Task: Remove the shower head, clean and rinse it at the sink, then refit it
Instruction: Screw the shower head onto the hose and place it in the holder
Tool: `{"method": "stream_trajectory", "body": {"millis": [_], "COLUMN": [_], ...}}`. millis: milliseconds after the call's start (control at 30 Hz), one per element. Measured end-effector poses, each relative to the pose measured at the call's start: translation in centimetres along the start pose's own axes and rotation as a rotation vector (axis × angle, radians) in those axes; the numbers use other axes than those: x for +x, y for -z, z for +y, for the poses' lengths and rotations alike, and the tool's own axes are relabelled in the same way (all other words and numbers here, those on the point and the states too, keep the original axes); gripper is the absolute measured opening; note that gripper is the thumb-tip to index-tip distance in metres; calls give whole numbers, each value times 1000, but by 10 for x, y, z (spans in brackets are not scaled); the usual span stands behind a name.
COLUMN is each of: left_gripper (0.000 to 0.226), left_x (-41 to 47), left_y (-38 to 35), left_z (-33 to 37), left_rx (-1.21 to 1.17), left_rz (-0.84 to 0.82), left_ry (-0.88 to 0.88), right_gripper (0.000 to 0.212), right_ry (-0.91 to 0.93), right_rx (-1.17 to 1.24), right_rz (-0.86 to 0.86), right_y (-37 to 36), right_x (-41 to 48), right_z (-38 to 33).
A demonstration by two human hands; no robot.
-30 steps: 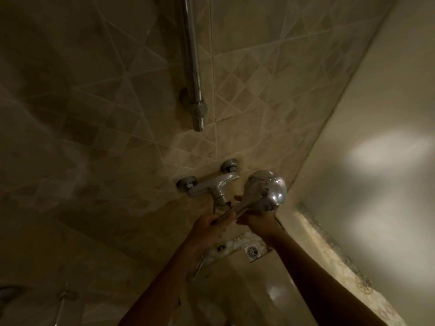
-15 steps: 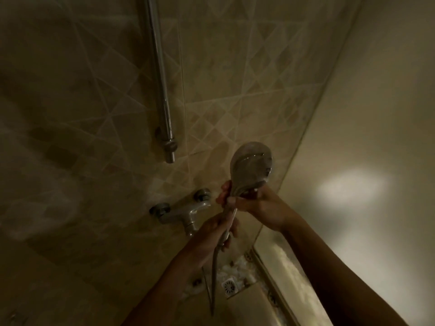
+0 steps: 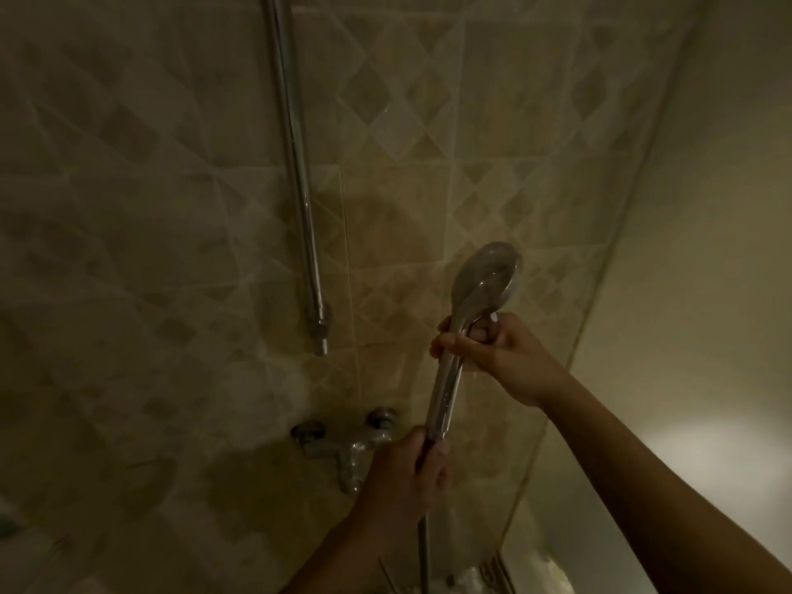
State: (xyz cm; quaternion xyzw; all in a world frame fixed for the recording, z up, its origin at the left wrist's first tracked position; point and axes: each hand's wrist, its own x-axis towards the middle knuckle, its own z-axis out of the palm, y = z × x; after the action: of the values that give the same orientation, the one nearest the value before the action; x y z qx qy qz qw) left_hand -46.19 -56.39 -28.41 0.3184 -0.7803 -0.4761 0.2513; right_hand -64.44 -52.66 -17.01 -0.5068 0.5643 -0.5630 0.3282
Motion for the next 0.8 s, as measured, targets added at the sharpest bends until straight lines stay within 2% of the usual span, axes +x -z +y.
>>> {"method": "stream_trajectory", "body": {"millis": [133, 200, 267, 367, 433, 533, 600, 667, 733, 767, 800], "left_gripper": [31, 24, 13, 13, 19, 28, 26, 20, 14, 12, 14], "left_x": [23, 36, 47, 66, 77, 87, 92, 93, 95, 92, 94], "left_y": [9, 19, 31, 50, 64, 84, 98, 114, 133, 141, 150], "left_z": [28, 52, 79, 119, 144, 169, 179, 192, 201, 208, 212], "left_rx": [82, 97, 104, 61, 55, 87, 66, 39, -58, -86, -112], "left_rz": [169, 245, 331, 438, 432, 399, 414, 407, 283, 240, 226], "left_ry": [-52, -104, -175, -258, -263, -293, -335, -369, -429, -480, -520], "right_gripper": [14, 17, 27, 45, 57, 54, 47, 36, 25, 27, 38], "right_ry": [67, 105, 162, 258, 300, 359, 409, 419, 394, 378, 366], "right_rx": [-36, -94, -159, -298, -422, -502, -521, -510, -550, -598, -649], "right_rz": [72, 125, 177, 225, 237, 256, 228, 129, 5, -44, -81], "right_y": [7, 8, 8, 7, 6, 1, 1, 4, 7, 7, 6], "right_x": [26, 42, 57, 74, 82, 90, 94, 98, 103, 105, 105], "right_z": [-31, -55, -81, -120, -141, -171, -190, -209, -222, -227, -231]}}
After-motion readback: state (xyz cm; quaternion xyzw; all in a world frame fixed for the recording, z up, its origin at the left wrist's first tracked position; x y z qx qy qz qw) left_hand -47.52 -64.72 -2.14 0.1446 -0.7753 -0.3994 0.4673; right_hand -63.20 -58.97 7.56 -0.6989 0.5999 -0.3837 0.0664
